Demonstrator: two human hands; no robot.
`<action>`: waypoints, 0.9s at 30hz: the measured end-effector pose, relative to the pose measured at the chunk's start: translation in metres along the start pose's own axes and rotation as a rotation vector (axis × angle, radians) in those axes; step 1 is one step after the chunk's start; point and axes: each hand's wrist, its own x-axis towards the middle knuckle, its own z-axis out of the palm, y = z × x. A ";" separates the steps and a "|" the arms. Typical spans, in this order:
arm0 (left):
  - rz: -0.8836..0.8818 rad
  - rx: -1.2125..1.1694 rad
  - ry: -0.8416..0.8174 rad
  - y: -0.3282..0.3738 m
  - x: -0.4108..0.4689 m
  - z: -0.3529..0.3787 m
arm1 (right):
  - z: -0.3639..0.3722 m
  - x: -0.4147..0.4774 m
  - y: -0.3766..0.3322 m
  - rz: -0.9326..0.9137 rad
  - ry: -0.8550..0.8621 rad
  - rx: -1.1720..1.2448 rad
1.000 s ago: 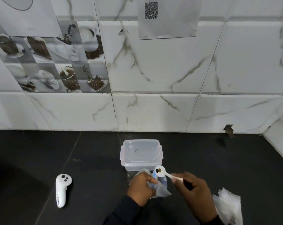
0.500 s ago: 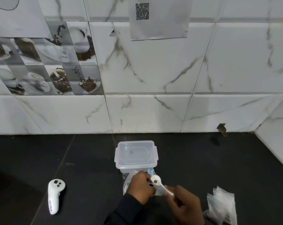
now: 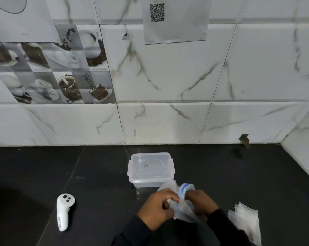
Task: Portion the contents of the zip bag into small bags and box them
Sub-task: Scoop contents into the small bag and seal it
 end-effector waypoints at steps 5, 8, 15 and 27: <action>-0.071 -0.019 0.039 -0.005 -0.005 -0.002 | 0.006 0.010 -0.009 -0.181 -0.053 -0.455; -0.174 0.040 0.176 -0.014 -0.008 -0.003 | 0.013 0.013 -0.010 -0.273 -0.028 -0.594; -0.300 0.142 0.327 -0.022 -0.015 0.001 | 0.021 0.020 -0.001 -0.290 -0.102 -0.529; -0.284 0.120 0.327 -0.005 -0.005 -0.022 | -0.008 -0.018 -0.012 -0.684 0.095 -0.080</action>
